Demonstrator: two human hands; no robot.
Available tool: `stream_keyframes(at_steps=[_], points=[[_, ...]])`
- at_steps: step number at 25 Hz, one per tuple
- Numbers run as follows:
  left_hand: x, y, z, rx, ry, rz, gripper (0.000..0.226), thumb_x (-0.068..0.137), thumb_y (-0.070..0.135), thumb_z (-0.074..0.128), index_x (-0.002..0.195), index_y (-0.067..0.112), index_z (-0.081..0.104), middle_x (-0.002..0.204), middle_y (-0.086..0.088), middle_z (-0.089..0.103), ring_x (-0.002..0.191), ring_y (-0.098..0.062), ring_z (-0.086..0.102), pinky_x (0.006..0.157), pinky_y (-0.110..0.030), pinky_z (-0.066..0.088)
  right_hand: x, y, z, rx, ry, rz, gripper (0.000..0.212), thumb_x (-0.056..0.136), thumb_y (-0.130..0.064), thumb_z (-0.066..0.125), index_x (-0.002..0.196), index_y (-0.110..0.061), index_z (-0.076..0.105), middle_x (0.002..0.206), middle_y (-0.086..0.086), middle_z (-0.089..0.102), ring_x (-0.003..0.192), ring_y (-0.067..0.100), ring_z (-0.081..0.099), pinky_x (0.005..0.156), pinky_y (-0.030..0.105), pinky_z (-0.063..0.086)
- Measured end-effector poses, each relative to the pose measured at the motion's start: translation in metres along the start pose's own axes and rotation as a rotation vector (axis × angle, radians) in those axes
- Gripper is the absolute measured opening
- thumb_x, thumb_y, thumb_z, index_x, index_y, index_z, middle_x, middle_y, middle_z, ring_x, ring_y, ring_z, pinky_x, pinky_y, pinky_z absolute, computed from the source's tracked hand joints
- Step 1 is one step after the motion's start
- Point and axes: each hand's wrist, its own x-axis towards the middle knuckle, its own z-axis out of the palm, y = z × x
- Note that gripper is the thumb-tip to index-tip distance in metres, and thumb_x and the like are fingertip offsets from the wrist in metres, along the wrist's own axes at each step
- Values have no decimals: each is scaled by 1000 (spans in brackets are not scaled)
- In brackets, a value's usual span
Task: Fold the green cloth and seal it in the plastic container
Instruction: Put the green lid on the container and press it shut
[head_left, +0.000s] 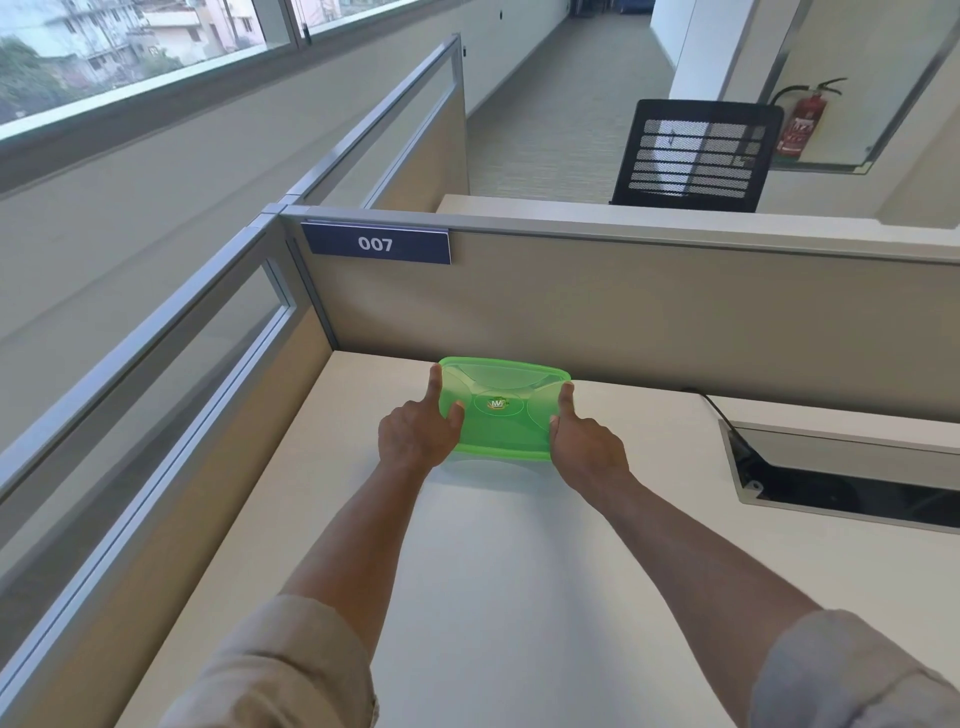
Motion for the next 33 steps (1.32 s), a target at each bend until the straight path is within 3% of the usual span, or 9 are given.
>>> stream_keyframes(at_steps=[7,13,22,33], points=[[-2,-4,5,-75,54,14,62,100,46,27,156,30,7,83,-16,68,76,-36,64,62,-36,43,-1,1,3,20,36,0,57,103,-31,23,154,-16,2,87,17,66,72,33,56,65,38,41],[11,0,4,-20,31,39,67,97,39,32,156,22,7,95,-19,69,83,-38,65,66,-39,42,1,3,5,15,59,-32,57,103,-31,23,154,-15,3,86,17,66,79,36,62,66,40,44],[13,-3,0,-3,7,35,69,97,58,27,156,34,1,94,-18,69,88,-37,65,67,-38,41,2,5,4,-3,30,-41,58,104,-31,23,154,-14,2,85,15,66,69,32,52,64,38,42],[13,0,-3,38,-20,39,68,97,59,26,156,31,5,99,-17,69,91,-36,65,68,-37,41,4,5,0,-33,28,-69,57,104,-32,22,155,-13,3,89,16,66,80,35,61,65,38,41]])
